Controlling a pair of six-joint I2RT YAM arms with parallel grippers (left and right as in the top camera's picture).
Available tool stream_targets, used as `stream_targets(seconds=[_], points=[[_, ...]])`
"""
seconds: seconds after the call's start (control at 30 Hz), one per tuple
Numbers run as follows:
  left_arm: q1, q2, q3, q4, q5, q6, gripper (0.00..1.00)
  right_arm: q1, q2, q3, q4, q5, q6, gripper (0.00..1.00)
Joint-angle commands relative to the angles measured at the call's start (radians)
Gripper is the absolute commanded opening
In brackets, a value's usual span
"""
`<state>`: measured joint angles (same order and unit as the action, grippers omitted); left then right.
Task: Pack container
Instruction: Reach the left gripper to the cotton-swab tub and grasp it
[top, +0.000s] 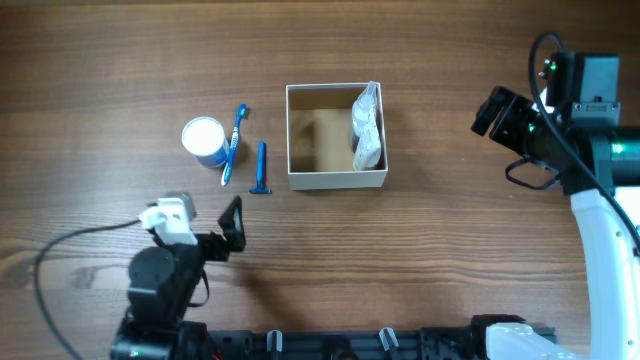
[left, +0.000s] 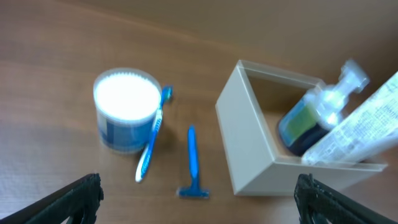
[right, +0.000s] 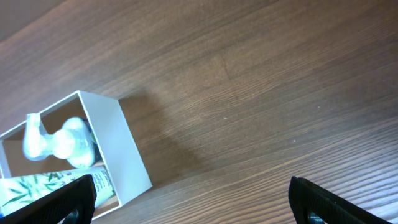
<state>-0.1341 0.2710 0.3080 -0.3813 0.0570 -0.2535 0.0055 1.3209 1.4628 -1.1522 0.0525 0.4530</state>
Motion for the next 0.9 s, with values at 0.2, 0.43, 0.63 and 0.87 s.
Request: stream_targets(seconds=[0.2,0.43,0.63,0.87], points=[[0.008,0.584,0.789,-0.31,-0.032,-0.016,1.0,-0.003,0.084,0.011,0.0,-0.009,0.019,1.0],[0.008,0.753,0.816,-0.328,-0.097,-0.03,1.0,-0.003,0.096,0.011,0.014,-0.009,0.019,1.0],[0.06,0.97,0.821,-0.317,-0.126,-0.055,1.0,-0.003,0.096,0.011,0.014,-0.009,0.019,1.0],[0.08,1.237,0.822,-0.29,-0.148,-0.05,1.0,-0.003,0.096,0.011,0.014,-0.009,0.019,1.0]])
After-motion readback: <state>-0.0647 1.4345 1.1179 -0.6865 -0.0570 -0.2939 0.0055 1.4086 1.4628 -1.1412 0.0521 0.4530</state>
